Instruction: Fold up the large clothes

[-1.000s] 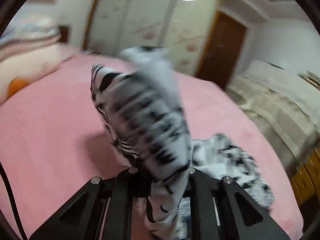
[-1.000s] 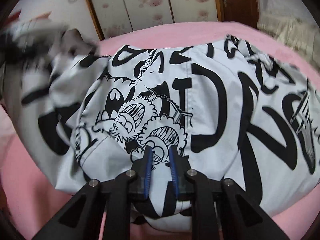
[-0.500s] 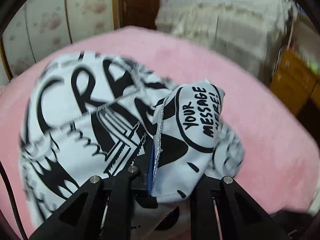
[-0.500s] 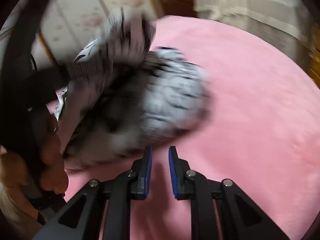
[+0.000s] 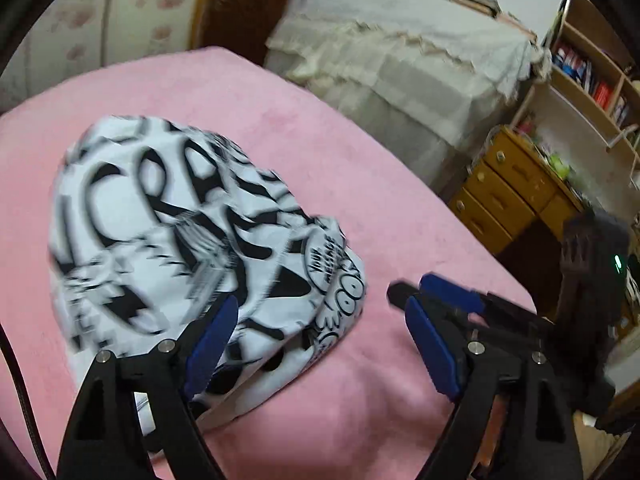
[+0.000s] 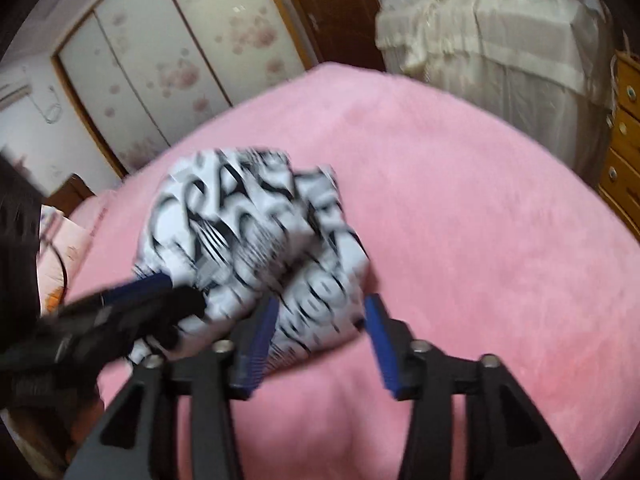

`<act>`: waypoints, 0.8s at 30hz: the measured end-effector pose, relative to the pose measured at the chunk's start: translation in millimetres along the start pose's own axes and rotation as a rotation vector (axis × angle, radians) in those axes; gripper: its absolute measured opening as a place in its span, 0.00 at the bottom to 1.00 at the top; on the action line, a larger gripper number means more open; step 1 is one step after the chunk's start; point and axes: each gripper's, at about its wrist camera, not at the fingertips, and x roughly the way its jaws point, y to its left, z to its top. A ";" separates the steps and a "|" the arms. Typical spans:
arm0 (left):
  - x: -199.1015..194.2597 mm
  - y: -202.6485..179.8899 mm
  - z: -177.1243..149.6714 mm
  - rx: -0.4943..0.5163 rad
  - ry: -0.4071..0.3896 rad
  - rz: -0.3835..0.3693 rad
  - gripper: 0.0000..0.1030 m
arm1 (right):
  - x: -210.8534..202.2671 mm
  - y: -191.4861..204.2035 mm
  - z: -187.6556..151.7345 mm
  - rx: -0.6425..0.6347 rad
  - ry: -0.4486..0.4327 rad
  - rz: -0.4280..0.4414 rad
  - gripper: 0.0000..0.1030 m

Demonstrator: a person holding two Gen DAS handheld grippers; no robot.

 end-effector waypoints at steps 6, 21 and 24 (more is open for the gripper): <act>-29.9 58.5 -10.9 -0.162 -0.103 0.285 0.82 | 17.5 19.7 27.3 -0.049 0.009 0.034 0.68; 8.2 136.5 -11.1 -0.299 -0.055 0.406 0.39 | 58.1 34.4 41.7 -0.112 0.062 0.084 0.24; 27.3 121.5 -11.7 -0.238 -0.023 0.418 0.33 | 55.7 5.0 22.8 -0.020 0.059 0.054 0.24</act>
